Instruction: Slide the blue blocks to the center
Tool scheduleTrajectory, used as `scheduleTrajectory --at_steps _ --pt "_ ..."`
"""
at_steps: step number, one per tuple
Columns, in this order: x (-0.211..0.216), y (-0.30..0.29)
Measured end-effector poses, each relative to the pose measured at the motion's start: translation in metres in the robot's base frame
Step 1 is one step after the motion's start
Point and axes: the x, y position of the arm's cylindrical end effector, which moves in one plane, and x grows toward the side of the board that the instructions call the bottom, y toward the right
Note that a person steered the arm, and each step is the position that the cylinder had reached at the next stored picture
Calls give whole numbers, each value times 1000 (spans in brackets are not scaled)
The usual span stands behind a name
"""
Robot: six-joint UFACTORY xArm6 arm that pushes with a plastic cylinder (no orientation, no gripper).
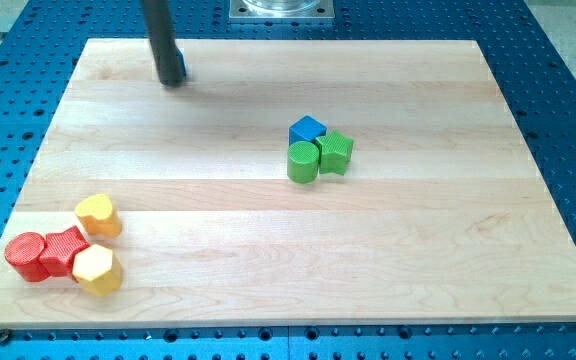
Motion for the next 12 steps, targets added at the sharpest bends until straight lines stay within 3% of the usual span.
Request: scheduleTrajectory --at_steps 1,2,5,6,9,12 --pt "-15 -33" --pt "-35 -28" --pt "-25 130" --pt "-19 123" --pt "73 117" --pt "92 105"
